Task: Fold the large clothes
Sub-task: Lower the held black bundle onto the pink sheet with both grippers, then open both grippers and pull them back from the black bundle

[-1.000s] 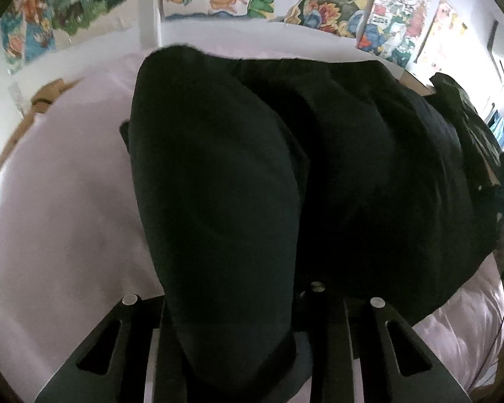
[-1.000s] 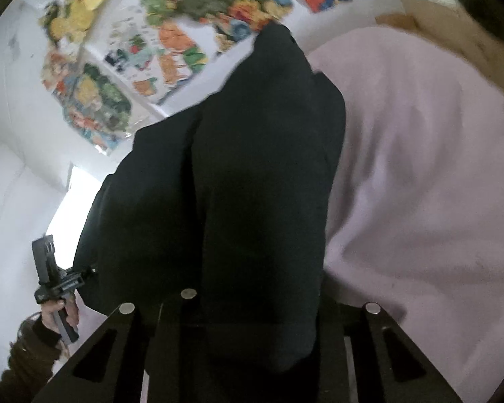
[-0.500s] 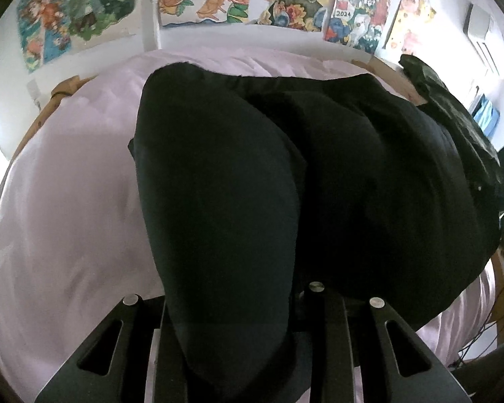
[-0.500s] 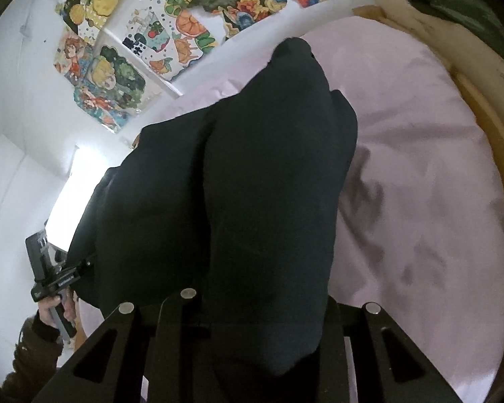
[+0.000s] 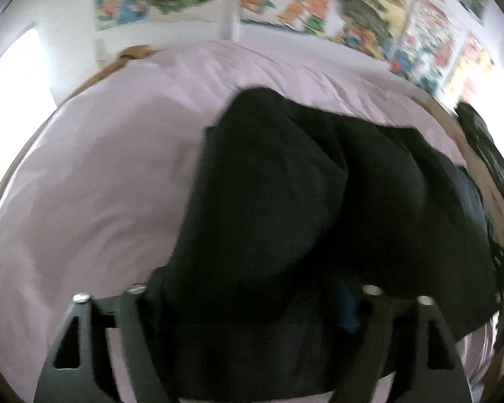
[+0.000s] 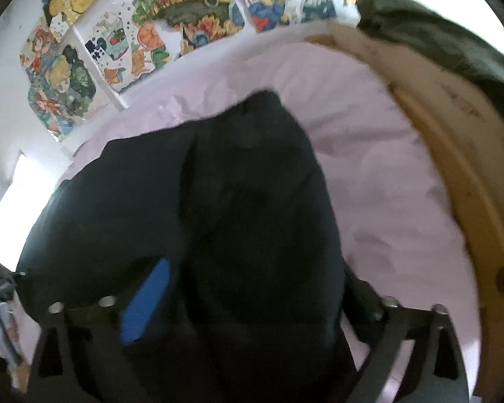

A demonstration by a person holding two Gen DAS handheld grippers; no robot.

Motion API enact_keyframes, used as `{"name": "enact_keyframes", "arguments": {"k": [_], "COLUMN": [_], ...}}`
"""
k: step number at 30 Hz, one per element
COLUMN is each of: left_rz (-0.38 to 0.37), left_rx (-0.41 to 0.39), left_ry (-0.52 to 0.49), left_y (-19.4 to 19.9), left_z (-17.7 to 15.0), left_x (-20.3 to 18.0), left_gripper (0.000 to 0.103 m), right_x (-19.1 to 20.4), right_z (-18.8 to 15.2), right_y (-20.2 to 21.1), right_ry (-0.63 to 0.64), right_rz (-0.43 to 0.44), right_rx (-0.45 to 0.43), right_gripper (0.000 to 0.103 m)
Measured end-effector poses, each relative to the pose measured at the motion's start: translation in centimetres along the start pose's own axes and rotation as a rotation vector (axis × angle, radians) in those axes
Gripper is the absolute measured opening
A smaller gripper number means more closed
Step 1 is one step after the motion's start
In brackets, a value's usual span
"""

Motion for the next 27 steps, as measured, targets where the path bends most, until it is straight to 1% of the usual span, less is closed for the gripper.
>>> {"name": "enact_keyframes", "arguments": {"k": [1,2,4,5,6,9,13,16,19,23,27], "left_rz": [0.005,0.005,0.016,0.024,0.035,0.051,0.024,-0.004,-0.029,-0.036,-0.044], "left_rx": [-0.023,-0.037,-0.079,-0.101,-0.128,-0.207,-0.278,-0.301,-0.315,-0.340,-0.377], "left_ry": [0.012,0.014,0.001,-0.009,-0.022,-0.057,-0.092,-0.132,-0.170,-0.211,-0.231], "left_y": [0.7,1.3,2.6,3.1,3.7,5.4,7.0,7.7,8.1,8.5,9.8], "left_z": [-0.2,-0.4,-1.0,-1.3,-1.8,-3.0,-5.2,-7.0,-9.0,-10.7,-12.9], "left_x": [0.0,0.0,-0.4,-0.7,-1.0,-2.4,-4.4,-6.2,-7.9,-9.4,-10.3], "left_gripper": [0.087,0.088,0.089,0.094,0.102,0.101,0.101,0.101,0.101,0.102,0.102], "right_x": [0.1,0.0,0.0,-0.3,-0.6,-0.8,-0.4,0.1,0.9,2.2,3.8], "right_z": [-0.3,-0.7,-1.4,-1.9,-2.4,-3.8,-5.7,-7.3,-8.9,-10.7,-12.5], "right_y": [0.6,1.1,2.2,2.7,3.3,5.1,7.2,8.5,9.6,11.1,12.6], "right_ry": [0.013,0.024,0.037,0.040,0.042,0.039,0.009,-0.021,-0.023,0.003,0.038], "right_rz": [-0.024,-0.046,-0.074,-0.083,-0.094,-0.117,-0.158,-0.142,-0.138,-0.145,-0.152], "right_rx": [-0.029,-0.056,-0.110,-0.129,-0.149,-0.220,-0.292,-0.330,-0.370,-0.412,-0.464], "right_gripper": [0.099,0.102,0.103,0.103,0.103,0.103,0.103,0.103,0.103,0.103,0.103]}}
Point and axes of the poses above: each gripper's, at about its wrist camera, not at the fingertips, and y roughly against the way its jaws point, x to its left, z to its top, the point moved 2 cm from there along -y, roughly the way its jaws point, and after that the axes turned 13 degrees about -z, right-handed, at the moved point
